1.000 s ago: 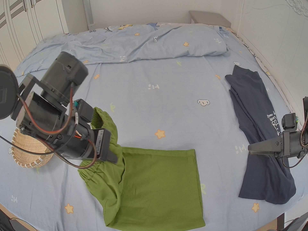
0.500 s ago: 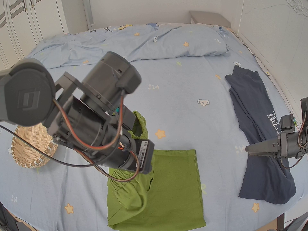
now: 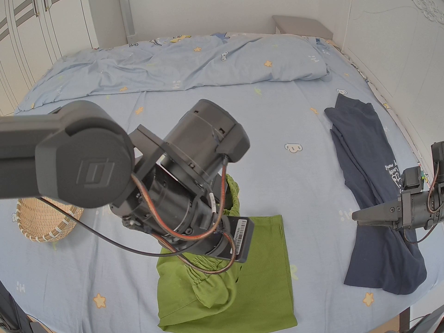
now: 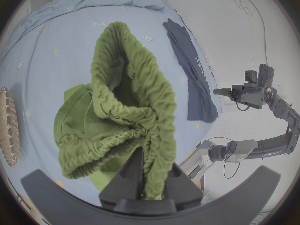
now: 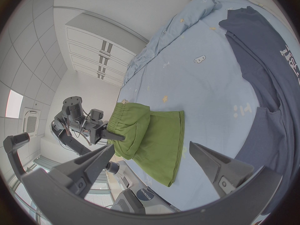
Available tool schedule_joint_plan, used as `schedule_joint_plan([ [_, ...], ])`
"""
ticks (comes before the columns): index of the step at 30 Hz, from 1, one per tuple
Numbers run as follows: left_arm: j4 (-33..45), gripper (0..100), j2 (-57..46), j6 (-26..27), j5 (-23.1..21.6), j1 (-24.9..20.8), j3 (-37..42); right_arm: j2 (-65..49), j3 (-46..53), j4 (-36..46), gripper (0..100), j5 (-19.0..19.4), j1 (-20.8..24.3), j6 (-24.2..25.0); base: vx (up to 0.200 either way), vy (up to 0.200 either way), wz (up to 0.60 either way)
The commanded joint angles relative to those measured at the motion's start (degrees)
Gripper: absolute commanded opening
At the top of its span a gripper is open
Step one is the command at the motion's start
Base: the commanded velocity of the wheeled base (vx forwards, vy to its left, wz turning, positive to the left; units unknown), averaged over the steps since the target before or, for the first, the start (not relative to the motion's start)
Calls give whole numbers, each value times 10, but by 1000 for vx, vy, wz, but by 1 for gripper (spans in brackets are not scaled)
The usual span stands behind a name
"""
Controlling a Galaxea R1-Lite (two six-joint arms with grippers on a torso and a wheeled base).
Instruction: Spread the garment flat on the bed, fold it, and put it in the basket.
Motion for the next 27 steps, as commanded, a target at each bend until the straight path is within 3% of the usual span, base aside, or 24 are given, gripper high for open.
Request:
schedule_joint_plan([
  [1, -16, 0, 13, -12, 8, -15, 5, 1, 0, 0, 100, 0, -1, 0, 0, 0, 0],
  [5, -18, 0, 21, -13, 13, -30, 6, 2, 0, -1, 100, 0, -1, 1, 0, 0, 0],
  [6, -17, 100, 21, -13, 12, -34, 7, 1, 0, -1, 100, 0, -1, 1, 0, 0, 0],
  [17, -35, 100, 19, -19, 13, -64, 15, 2, 0, -1, 100, 0, 0, 0, 0, 0, 0],
  [20, -118, 100, 14, -53, 13, -78, 50, 2, 1, -1, 100, 0, 0, 0, 0, 0, 0],
  [24, -218, 100, -1, -86, 9, -62, 84, 0, 1, 0, 100, 0, 2, 0, 0, 0, 0],
  [27, -239, 100, -28, -106, 2, -8, 109, -2, 2, 4, 100, 1, 18, 0, 0, 0, 0],
])
